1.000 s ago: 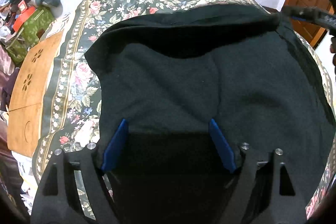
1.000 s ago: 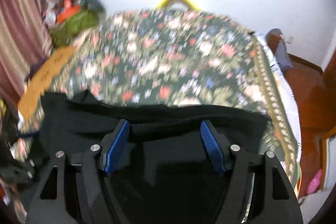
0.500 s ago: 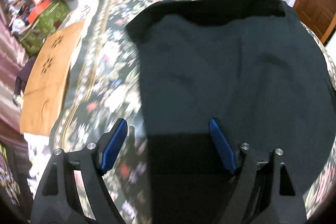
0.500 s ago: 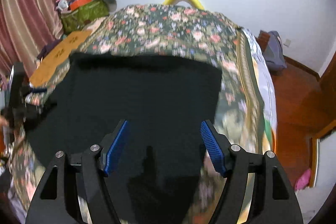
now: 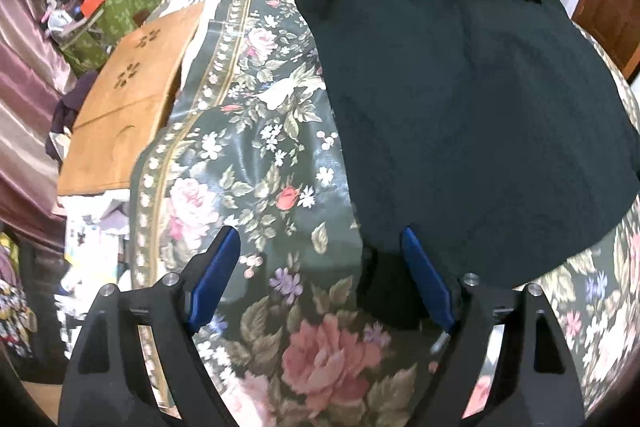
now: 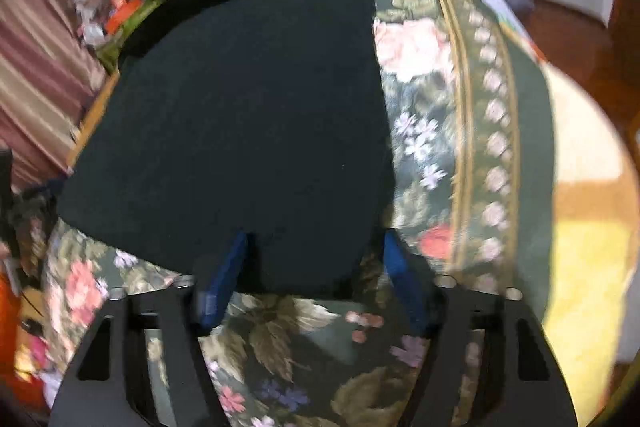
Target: Fold small clothes
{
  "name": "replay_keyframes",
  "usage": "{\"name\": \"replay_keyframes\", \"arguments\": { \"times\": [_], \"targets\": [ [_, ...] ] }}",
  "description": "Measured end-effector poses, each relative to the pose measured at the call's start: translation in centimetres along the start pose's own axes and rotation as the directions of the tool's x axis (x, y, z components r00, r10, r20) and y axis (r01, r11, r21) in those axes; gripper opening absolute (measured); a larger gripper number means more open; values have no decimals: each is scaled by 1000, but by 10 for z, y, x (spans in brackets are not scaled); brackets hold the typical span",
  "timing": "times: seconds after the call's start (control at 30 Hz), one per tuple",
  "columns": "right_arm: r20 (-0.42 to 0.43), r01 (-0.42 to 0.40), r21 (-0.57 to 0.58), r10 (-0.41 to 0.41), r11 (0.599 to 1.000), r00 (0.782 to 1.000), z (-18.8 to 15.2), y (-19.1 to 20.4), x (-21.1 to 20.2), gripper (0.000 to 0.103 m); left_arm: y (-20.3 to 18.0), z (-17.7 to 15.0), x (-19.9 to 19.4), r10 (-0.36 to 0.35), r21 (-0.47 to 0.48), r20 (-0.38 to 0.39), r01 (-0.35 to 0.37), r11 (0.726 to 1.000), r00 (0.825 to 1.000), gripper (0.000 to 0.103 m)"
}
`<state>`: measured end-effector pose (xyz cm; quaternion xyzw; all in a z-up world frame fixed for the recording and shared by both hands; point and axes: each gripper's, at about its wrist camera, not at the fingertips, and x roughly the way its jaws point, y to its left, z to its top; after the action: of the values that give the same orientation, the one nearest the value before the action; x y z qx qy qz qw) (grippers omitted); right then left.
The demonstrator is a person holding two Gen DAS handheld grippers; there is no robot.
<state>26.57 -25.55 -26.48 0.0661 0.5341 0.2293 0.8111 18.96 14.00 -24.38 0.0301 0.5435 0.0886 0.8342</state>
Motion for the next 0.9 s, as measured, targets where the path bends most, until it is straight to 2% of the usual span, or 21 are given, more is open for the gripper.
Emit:
{"name": "replay_keyframes", "arguments": {
  "times": [0.03, 0.1, 0.2, 0.33, 0.53, 0.6, 0.67, 0.73, 0.83, 0.9],
  "targets": [
    [7, -17, 18, 17, 1000, 1000, 5, -2, 2, 34, 0, 1, -3, 5, 3, 6, -5, 1000, 1000, 83],
    [25, -46, 31, 46, 998, 999, 11, -4, 2, 13, -1, 4, -9, 12, 8, 27, -12, 1000, 1000, 83],
    [55, -39, 7, 39, 999, 998, 27, -5, 1, 7, -8, 18, -16, 20, 28, 63, -22, 999, 998, 83],
    [84, 7, -49, -3, 999, 996, 50, -7, -5, 5, -16, 36, -16, 33, 45, 96, -38, 998, 995, 83],
    [112, 102, -108, -90, 989, 990, 94, -12, -11, 3, -20, 60, -4, 6, 47, 106, -11, 999, 994, 83],
    [120, 133, -118, -119, 984, 986, 91, -13, -12, 3, -21, 68, 4, 13, 55, 106, -19, 998, 994, 83],
    [133, 162, -125, -145, 979, 980, 105, -16, -13, 3, -19, 75, 12, 14, 46, 101, -18, 999, 995, 83],
    [159, 207, -121, -187, 971, 969, 111, -20, -15, 3, -16, 79, 21, 3, 26, 88, -6, 1000, 996, 83],
    [199, 299, -90, -276, 950, 940, 119, -28, -17, 4, -13, 81, 32, -19, -7, 64, 20, 1000, 998, 83],
    [209, 312, -73, -292, 947, 933, 118, -29, -20, 6, -14, 79, 34, -35, -10, 58, 35, 999, 998, 83]
  ]
}}
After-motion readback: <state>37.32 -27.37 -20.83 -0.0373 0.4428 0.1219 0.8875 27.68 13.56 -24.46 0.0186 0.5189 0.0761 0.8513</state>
